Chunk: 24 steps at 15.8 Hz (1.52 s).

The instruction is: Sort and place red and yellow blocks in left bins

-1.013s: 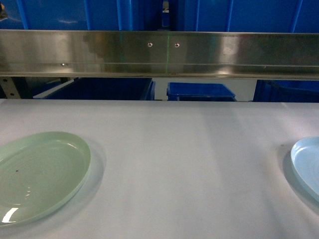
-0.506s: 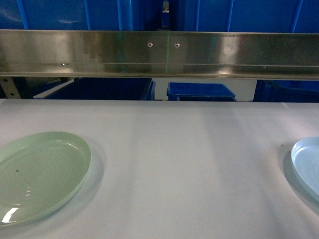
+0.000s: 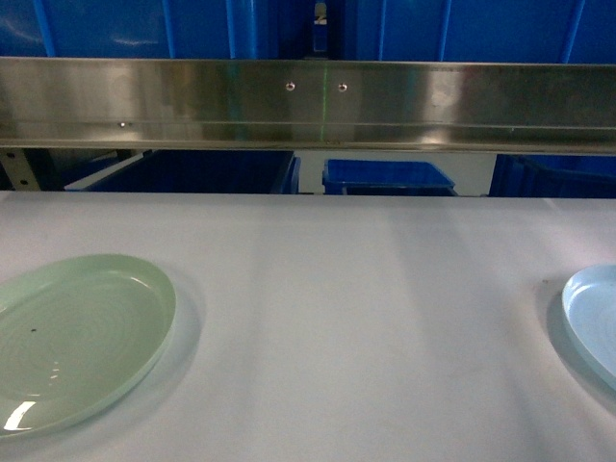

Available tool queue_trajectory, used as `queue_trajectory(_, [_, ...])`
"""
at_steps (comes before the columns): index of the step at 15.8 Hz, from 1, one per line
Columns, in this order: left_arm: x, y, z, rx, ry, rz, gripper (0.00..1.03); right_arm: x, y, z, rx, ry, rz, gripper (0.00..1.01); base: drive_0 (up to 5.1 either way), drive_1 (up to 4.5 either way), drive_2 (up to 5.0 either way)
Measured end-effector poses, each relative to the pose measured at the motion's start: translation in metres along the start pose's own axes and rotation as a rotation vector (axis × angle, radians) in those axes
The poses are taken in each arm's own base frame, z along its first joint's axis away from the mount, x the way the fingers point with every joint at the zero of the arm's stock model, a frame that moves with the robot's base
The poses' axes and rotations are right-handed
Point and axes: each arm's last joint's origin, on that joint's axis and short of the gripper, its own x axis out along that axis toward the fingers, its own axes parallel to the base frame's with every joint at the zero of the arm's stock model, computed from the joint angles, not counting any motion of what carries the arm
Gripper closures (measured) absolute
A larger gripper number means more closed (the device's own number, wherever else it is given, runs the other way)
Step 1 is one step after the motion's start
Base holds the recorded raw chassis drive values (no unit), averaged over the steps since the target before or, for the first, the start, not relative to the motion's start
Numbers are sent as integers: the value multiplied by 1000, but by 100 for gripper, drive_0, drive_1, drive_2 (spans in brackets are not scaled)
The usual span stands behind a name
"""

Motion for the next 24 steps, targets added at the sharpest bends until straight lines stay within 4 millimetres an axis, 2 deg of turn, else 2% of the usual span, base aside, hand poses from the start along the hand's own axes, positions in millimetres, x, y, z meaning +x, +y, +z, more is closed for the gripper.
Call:
queue_trajectory(8, [0, 0, 0, 0, 0, -1, 76, 0, 0, 0, 0, 0, 0, 73, 0, 0, 0])
queue_trajectory(12, [0, 0, -2, 0, 4, -1, 76, 0, 0, -1, 0, -1, 0, 73, 9, -403, 421])
queue_trajectory(16, [-1, -2, -1, 1, 2, -9, 76, 0, 0, -1, 0, 1, 0, 73, -398, -24, 453])
queue_trajectory(24, [-2, 0, -1, 0, 1, 6, 76, -1, 0, 0, 0, -4, 4, 73, -489, 221, 278])
